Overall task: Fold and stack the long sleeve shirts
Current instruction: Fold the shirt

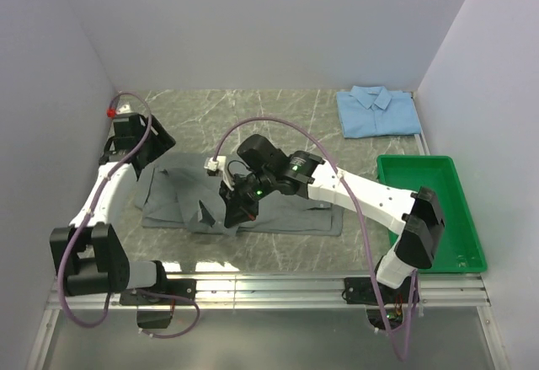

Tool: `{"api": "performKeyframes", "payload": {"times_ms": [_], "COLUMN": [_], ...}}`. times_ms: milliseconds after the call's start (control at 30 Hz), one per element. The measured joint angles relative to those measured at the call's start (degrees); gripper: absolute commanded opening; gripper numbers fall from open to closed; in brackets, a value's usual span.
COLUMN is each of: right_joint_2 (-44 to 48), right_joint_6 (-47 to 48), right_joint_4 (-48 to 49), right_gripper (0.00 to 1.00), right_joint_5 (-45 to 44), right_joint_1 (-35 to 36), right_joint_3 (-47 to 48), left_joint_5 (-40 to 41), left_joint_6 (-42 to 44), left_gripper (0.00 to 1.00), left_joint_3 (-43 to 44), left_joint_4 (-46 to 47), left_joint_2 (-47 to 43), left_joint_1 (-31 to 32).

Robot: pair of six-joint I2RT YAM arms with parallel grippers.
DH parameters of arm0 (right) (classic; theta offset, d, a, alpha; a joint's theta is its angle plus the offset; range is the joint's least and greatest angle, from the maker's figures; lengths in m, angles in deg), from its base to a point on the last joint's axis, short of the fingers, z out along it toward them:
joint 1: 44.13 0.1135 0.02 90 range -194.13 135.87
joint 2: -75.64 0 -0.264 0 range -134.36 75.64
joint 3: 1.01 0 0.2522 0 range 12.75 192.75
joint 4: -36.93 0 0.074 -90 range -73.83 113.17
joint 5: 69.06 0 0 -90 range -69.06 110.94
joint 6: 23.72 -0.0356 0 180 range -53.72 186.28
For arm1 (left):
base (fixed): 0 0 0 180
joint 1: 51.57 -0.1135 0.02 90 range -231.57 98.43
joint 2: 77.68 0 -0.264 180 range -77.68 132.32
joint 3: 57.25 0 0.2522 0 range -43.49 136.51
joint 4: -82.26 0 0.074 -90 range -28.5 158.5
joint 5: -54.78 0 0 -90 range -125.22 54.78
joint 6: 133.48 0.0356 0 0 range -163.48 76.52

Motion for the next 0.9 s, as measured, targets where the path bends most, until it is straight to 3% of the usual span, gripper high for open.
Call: {"api": "performKeyframes", "payload": {"times_ms": [500, 900], "right_joint_2": [9.8, 9.9], "right_joint_6": [2.5, 3.5], "right_joint_4": [-5.7, -7.1], "right_gripper": [0.00, 0.00], "right_joint_5": [-5.2, -0.3], "right_joint_1": [0.8, 0.8], "right_joint_3": [-5.0, -7.5], "left_joint_5": [-7.8, -10.1], "left_joint_6": [-0.1, -0.1], "left_gripper": [0.73, 0.72], "left_joint_3": [-0.4, -0.5], "left_joint_4": [-0.2, 0.5], "left_joint_2": [10.4, 19.7], "left_joint_1": [-0.7, -0.3]}}
